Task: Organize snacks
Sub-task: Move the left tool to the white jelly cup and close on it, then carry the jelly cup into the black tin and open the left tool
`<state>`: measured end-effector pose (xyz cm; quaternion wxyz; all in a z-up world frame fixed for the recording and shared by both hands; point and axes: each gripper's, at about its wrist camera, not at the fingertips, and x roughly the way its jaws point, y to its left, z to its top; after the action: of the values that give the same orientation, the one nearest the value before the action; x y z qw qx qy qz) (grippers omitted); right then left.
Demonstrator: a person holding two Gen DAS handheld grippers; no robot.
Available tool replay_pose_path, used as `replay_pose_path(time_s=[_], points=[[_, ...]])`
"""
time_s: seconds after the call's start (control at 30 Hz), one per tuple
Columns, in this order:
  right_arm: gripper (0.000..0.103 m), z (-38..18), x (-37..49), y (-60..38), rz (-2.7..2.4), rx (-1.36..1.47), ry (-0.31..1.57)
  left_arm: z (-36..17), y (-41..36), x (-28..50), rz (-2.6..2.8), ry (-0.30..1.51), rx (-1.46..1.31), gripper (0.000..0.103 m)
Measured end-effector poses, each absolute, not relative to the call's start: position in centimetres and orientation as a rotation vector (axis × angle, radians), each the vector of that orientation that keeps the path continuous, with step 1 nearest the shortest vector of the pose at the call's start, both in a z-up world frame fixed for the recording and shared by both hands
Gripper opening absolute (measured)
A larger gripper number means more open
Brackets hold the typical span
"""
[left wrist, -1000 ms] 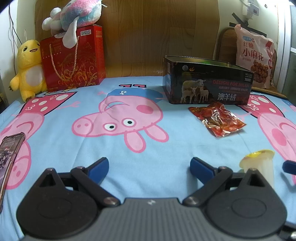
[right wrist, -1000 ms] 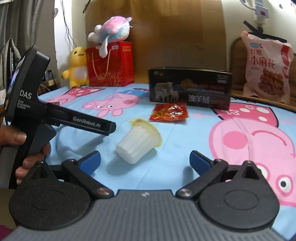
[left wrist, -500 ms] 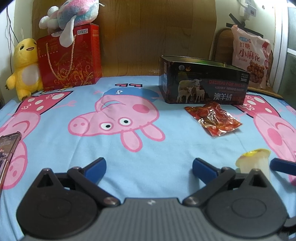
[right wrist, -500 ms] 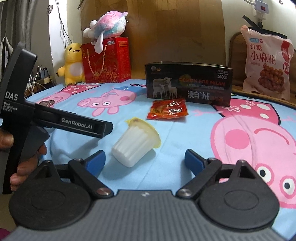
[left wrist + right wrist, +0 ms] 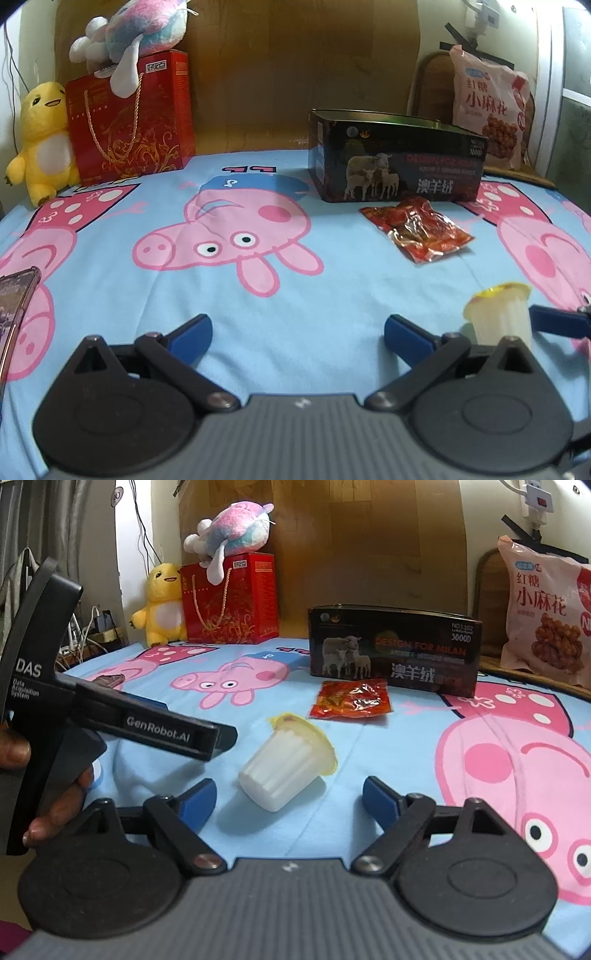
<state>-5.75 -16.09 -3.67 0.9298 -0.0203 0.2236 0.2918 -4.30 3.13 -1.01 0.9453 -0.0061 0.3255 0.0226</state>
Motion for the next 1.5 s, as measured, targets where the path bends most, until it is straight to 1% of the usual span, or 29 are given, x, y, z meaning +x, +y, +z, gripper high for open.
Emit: replay_pose_path(time_s=[0.03,0.07,0.1,0.17,0.2,0.23,0.27,0.3,0.37,0.43,0.5,0.53,0.57,0.6,0.63,0.67,0.7,0.73,0.83,1.13,1.5], points=[[0.088,-3.7,-5.7,-16.2,0.604,-0.037,0.457,-0.9,3.2,-4.4,0.034,0.669,-0.02,0.102],[0.088,-3.7,-5.7,-16.2,0.608,-0.034,0.457,-0.6,3.4,-4.6,0.006,0.675,-0.041,0.1],[0.087,-3.7,-5.7,-16.2,0.614,-0.032,0.456,-0.3,3.7,-4.8,-0.026,0.678,-0.073,0.096],[0.085,-3.7,-5.7,-16.2,0.62,-0.032,0.458,0.6,4.4,-5.2,-0.1,0.68,-0.166,0.093],[0.082,-3.6,-5.7,-16.1,0.621,-0.033,0.46,1.1,4.7,-5.3,-0.144,0.676,-0.216,0.091],[0.076,-3.5,-5.6,-16.1,0.623,-0.031,0.464,1.5,4.9,-5.3,-0.195,0.673,-0.26,0.091],[0.072,-3.3,-5.5,-16.0,0.629,-0.025,0.471,2.0,4.8,-5.4,-0.249,0.671,-0.289,0.089],[0.065,-3.2,-5.3,-16.1,0.634,-0.02,0.478,2.4,4.6,-5.3,-0.296,0.668,-0.305,0.085],[0.064,-3.1,-5.0,-16.1,0.635,-0.012,0.487,2.9,3.8,-5.1,-0.358,0.671,-0.306,0.083],[0.06,-3.1,-4.9,-16.2,0.631,-0.012,0.489,3.1,2.7,-4.8,-0.416,0.689,-0.301,0.078],[0.057,-3.1,-4.9,-16.2,0.634,-0.015,0.492,2.9,1.8,-4.4,-0.45,0.715,-0.294,0.068],[0.055,-3.0,-4.9,-16.2,0.638,-0.015,0.495,2.7,1.5,-4.2,-0.462,0.735,-0.294,0.066],[0.049,-3.1,-4.8,-16.2,0.649,-0.017,0.497,2.4,1.2,-3.9,-0.475,0.755,-0.298,0.06],[0.047,-3.1,-4.9,-16.1,0.648,-0.026,0.496,2.0,0.8,-3.6,-0.488,0.78,-0.307,0.051],[0.046,-3.1,-4.9,-16.0,0.648,-0.036,0.491,1.5,0.5,-3.3,-0.489,0.805,-0.314,0.051],[0.046,-3.1,-4.9,-16.0,0.651,-0.038,0.489,1.1,0.3,-3.1,-0.473,0.814,-0.307,0.047],[0.045,-3.1,-4.9,-16.1,0.653,-0.036,0.489,0.9,0.3,-2.9,-0.463,0.824,-0.307,0.039],[0.045,-3.0,-4.8,-16.2,0.655,-0.033,0.489,0.8,0.4,-2.8,-0.45,0.828,-0.314,0.035],[0.044,-2.7,-4.6,-16.3,0.651,-0.03,0.472,1.1,0.8,-2.5,-0.451,0.83,-0.341,0.035],[0.044,-1.0,-2.6,-17.8,0.589,0.009,0.412,4.4,-1.3,-0.6,-0.461,0.747,-0.262,0.033],[0.043,-0.6,-1.6,-19.0,0.571,0.021,0.373,5.6,-3.3,0.9,-0.449,0.721,-0.225,0.033]])
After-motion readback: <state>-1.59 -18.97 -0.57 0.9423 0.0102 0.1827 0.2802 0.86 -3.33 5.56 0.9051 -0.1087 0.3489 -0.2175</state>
